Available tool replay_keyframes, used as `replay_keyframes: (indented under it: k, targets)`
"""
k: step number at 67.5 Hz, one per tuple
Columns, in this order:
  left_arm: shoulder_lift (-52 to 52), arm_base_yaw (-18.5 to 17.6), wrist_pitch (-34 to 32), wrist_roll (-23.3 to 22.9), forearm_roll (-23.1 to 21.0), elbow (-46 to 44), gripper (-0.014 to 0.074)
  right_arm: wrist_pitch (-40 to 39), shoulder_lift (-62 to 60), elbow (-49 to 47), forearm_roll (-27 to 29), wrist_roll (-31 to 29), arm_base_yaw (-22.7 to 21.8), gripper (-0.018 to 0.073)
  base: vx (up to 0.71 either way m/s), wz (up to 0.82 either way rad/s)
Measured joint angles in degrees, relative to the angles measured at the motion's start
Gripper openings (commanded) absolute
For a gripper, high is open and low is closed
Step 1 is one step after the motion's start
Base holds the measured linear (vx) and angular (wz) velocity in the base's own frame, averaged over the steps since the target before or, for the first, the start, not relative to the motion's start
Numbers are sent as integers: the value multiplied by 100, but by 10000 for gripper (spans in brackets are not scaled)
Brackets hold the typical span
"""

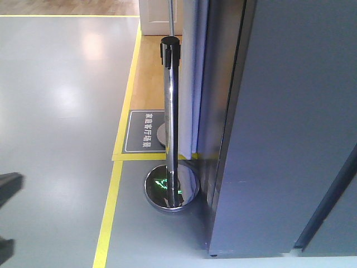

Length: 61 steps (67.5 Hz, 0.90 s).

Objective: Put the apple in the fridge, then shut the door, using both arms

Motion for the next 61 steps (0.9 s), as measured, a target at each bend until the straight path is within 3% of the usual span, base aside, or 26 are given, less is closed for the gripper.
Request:
replay_keyframes:
  k: [20,29,43,61]
  targets:
    - [-1755,1450,-1500,-14,-10,1669,-6,0,0,0,0,0,0,-2,0,0]
    - [-2452,1908,-1988,-14,-10,2337,-6,0,0,0,0,0,0,-2,0,0]
    - [-3412,2275,-2435,-281,-26,3199,-6,0,0,0,0,0,0,-2,0,0]
    - [-3555,2307,-2381,-558,-26,3256,-6,37,-8,0,-5,0,0,-2,0,0]
